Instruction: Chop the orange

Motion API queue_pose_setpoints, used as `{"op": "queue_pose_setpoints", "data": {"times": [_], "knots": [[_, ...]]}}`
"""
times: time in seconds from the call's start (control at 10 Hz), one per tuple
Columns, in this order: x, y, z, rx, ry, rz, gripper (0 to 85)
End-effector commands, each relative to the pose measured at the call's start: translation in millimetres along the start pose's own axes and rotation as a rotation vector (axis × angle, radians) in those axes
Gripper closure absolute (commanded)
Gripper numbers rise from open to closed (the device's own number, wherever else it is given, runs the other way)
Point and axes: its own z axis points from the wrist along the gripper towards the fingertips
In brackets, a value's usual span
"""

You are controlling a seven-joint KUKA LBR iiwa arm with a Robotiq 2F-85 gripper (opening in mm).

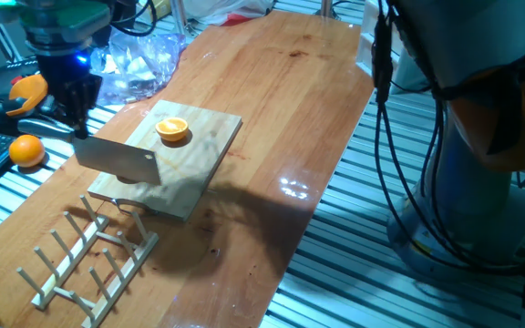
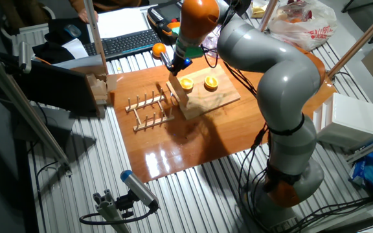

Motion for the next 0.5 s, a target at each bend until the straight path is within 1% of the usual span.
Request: {"op": "queue_pose_setpoints", "data": {"times": [0.0, 0.1, 0.2, 0.3, 0.4], "knots": [[-0.7, 32.2, -3.4, 0.008, 0.003, 0.016, 85.0], [-1.3, 43.6, -3.3, 0.013, -0.001, 0.018, 85.0], [-2.8, 52.2, 1.0, 0.020, -0.019, 0.017, 85.0], [-3.9, 56.8, 8.1, 0.050, -0.039, -0.003, 85.0], [-4.4, 58.0, 15.7, 0.061, -0.043, -0.020, 85.0]]}}
